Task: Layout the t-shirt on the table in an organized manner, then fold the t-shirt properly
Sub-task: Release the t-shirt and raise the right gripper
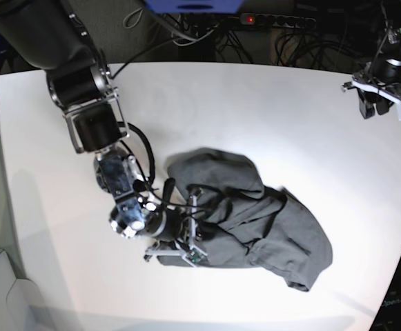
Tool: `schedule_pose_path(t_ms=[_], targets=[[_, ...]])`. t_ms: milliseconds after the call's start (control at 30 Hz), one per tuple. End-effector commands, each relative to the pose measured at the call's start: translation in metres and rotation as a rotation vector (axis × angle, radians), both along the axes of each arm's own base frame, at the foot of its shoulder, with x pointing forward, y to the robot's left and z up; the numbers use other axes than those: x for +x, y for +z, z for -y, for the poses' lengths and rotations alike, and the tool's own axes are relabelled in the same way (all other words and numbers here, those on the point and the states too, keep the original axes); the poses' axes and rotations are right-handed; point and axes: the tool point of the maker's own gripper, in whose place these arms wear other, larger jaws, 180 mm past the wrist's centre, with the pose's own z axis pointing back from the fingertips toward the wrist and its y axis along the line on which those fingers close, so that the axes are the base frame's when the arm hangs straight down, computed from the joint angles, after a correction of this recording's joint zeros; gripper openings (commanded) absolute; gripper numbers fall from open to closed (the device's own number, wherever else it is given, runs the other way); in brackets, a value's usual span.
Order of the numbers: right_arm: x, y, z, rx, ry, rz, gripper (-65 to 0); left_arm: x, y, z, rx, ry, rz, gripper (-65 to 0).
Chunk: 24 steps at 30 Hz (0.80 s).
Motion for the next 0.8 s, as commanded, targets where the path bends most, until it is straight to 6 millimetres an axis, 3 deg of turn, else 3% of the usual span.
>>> schedule_pose_path(t_ms=[0,100,233,333,400,533,767], targets=[[0.025,0.041,-0.007,0.044,0.001,0.093,-65.0,0.005,0.011,-0.003,0.023,-0.004,0.04,-43.3],[0.04,0.071,-0.022,0.063,0.019,0.146,-65.0,0.005,0.011,-0.003,0.023,-0.004,0.04,-43.3],[0.067,0.131,-0.043,0.087,0.048,0.244,-65.0,0.004,0.011,-0.003,0.023,-0.004,0.038,-43.3],[0.087,0.165,-0.057,0.132,0.069,0.291,-65.0,0.003,0.011,-0.003,0.023,-0.005,0.034,-43.3],[0.104,0.176,-0.052,0.153,0.033,0.307,-65.0,0.002,0.01,-0.003,0.023,-0.005,0.03,-43.3],[0.144,0.208,-0.024,0.212,-0.13,0.432,-65.0,0.001,0.009,-0.004,0.024,-0.004,0.026,-43.3],[0.144,0.249,-0.045,0.297,-0.104,0.539,-65.0,0.002,0.009,-0.004,0.023,-0.004,0.026,-43.3]])
